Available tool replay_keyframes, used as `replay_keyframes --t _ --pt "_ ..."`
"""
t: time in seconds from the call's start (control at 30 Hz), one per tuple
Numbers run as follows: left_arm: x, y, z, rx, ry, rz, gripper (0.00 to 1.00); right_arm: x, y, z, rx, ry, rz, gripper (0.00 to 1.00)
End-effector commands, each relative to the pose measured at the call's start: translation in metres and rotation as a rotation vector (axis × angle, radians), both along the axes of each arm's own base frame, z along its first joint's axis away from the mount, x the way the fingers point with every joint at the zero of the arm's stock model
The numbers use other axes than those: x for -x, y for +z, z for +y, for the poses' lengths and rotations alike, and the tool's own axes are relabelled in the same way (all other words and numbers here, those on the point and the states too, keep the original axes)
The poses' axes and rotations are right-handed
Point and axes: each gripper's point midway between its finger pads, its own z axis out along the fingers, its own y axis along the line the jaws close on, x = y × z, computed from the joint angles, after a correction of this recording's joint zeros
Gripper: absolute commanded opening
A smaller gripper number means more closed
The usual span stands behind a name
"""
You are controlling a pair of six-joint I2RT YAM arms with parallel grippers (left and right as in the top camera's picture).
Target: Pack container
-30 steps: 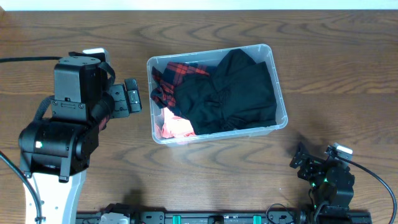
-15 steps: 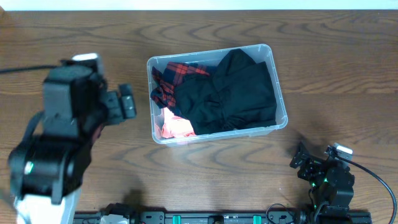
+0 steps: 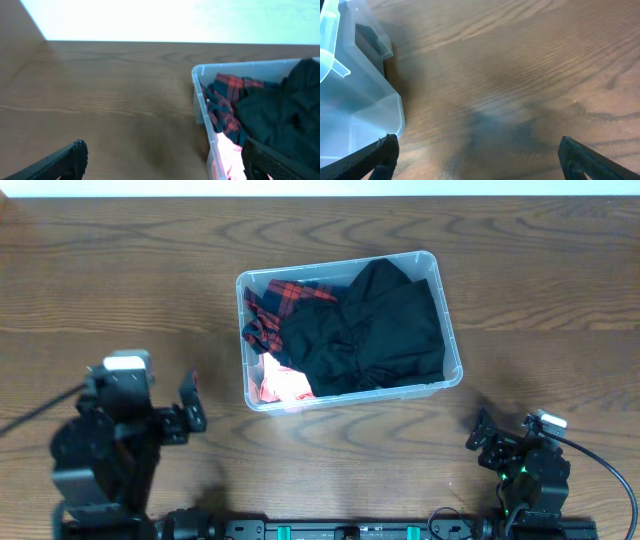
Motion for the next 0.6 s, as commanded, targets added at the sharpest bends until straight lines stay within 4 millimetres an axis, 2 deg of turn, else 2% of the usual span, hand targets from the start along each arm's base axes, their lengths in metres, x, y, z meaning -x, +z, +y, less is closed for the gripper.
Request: replay_keyframes --t 0.0,0.33,0.57 --pt "0.005 -0.029 -0.011 0.001 -0.073 -0.031 0.98 0.000 -0.001 0.002 0.007 0.015 0.001 0.99" --pt "0.015 -0.108 -0.014 0.059 -0.056 -0.046 0.98 0.000 -0.001 0.002 0.007 0.015 0.001 0.99" --pt "0.008 -0.138 -0.019 0.063 -0.083 -0.065 0.98 0.000 -0.001 0.002 0.006 0.014 0.002 0.99"
